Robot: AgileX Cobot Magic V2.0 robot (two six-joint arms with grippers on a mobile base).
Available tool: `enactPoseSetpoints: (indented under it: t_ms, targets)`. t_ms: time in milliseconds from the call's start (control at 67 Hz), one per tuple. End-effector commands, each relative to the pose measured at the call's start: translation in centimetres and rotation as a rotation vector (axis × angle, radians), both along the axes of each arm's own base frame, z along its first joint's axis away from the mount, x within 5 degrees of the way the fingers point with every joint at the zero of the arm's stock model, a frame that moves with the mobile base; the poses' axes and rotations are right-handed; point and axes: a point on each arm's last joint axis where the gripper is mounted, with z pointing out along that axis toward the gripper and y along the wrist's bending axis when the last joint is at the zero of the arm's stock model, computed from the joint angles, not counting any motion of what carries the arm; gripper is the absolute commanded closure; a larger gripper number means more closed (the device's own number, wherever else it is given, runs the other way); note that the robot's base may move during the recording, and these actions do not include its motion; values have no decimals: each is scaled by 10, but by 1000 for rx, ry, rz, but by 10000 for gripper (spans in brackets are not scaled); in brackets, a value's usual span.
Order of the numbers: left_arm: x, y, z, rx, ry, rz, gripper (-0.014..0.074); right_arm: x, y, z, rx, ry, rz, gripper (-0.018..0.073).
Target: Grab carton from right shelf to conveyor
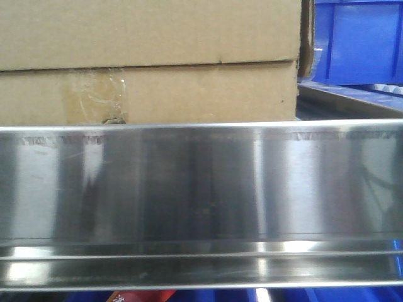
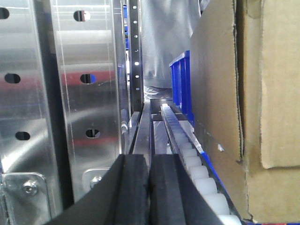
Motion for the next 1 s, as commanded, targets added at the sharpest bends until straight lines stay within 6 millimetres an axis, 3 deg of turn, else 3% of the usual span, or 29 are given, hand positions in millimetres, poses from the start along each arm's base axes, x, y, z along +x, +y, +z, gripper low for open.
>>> enactPoseSetpoints:
  t_ms: [0, 313, 552, 656, 716, 820, 880, 984]
  targets:
    - [-1, 0, 3, 0, -31, 1, 594, 0, -1, 4, 2, -50, -9, 616]
    - [-3, -1, 14, -3, -148, -9, 594, -3, -2, 21, 19, -201, -21, 616]
    - [-26, -1, 89, -3, -187, 8, 550, -27, -2, 91, 18, -222, 1, 598]
    - [-34, 0, 123, -5, -137, 20, 435, -41, -3, 124, 17, -239, 9, 412]
    - [-36, 0, 141, -10, -98, 25, 346, -44, -3, 137, 16, -240, 11, 245]
    - [-33, 1, 162, -12, -74, 28, 237, -44, -3, 150, 16, -248, 11, 57]
    - [-30, 1, 171, -13, -71, 29, 179, -41, -3, 152, -17, -238, -3, -15]
    - [-25, 0, 186, -25, -30, -7, 130, -38, -4, 153, -49, -237, -14, 2]
